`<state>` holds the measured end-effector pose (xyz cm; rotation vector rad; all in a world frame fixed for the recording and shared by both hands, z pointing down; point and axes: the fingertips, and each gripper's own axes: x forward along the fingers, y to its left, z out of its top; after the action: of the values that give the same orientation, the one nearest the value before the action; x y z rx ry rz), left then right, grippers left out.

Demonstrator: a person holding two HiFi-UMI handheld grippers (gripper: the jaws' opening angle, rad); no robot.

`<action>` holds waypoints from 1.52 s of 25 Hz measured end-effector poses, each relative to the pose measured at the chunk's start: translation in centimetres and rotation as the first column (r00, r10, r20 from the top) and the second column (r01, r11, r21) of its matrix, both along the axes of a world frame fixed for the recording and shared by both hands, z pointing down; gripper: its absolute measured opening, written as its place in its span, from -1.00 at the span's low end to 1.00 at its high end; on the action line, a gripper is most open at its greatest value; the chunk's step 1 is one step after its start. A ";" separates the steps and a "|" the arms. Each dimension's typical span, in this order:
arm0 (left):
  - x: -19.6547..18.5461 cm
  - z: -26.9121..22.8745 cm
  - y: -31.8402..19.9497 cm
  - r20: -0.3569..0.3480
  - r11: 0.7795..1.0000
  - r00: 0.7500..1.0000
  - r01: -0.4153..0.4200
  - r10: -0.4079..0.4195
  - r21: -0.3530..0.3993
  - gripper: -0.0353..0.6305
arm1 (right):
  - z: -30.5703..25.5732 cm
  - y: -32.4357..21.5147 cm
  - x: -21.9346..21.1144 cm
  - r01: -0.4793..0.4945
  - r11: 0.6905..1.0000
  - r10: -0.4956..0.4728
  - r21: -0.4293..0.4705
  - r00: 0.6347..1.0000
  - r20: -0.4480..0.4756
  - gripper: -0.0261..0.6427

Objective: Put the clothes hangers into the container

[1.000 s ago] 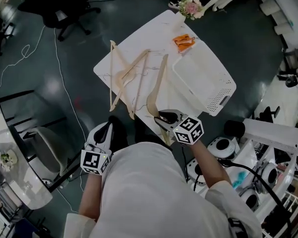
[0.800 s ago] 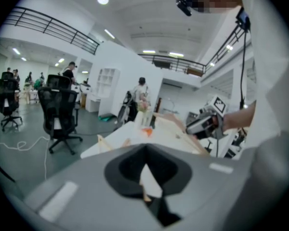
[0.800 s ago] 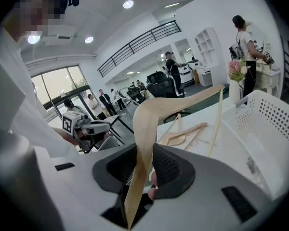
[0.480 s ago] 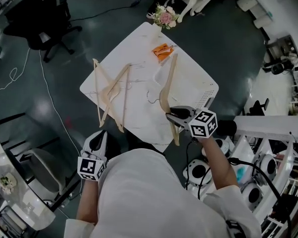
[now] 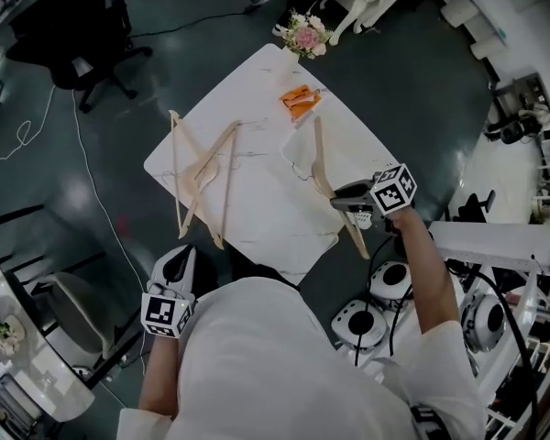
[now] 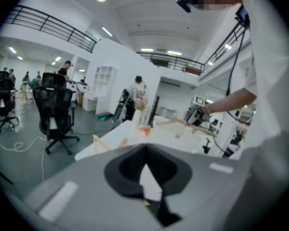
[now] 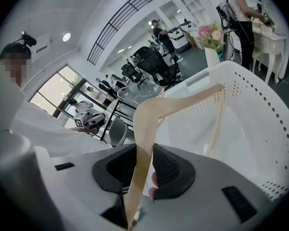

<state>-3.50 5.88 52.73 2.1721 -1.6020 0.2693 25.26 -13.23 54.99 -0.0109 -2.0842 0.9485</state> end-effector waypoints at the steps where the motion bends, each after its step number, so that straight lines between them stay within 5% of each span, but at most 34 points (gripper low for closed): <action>1: -0.1 0.1 0.1 0.002 1.000 1.000 0.006 -0.006 -0.005 -0.89 | 0.5 -0.5 0.2 0.010 1.000 -0.010 -0.030 1.000 -0.010 -0.63; 8: -0.4 0.6 0.5 0.017 0.999 0.999 0.040 -0.039 -0.036 -0.89 | 5.8 -4.2 1.7 -0.004 0.985 -0.020 -0.174 0.991 -0.133 -0.63; 15: -0.9 0.5 0.8 0.027 0.996 0.997 0.071 -0.070 -0.057 -0.89 | 8.3 -4.1 1.1 -0.020 0.969 -0.009 -0.245 0.993 -0.116 -0.62; 21: -1.0 0.7 0.5 0.027 0.997 0.998 0.058 -0.057 -0.051 -0.89 | 7.6 -4.4 1.2 -0.018 0.984 0.000 -0.176 0.995 -0.100 -0.39; 27: -0.8 0.2 0.2 0.020 0.999 0.999 0.031 -0.030 -0.027 -0.89 | 6.2 -6.6 2.8 -0.148 0.989 0.147 0.005 0.981 -0.129 -0.39; 32: -0.9 0.0 0.3 0.003 1.000 1.000 0.021 -0.021 -0.014 -0.89 | -0.9 -6.1 -0.5 -0.267 0.950 0.252 0.160 0.962 0.106 -0.55; 38: -1.6 -1.2 0.6 -0.024 1.000 1.000 0.019 -0.019 0.001 -0.89 | -7.2 2.2 -8.0 -0.373 0.915 0.294 0.152 0.876 0.382 -0.84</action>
<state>-5.09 6.44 51.57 2.1518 -1.6089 0.2362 17.27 -11.02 47.76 0.3332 -2.5759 0.9624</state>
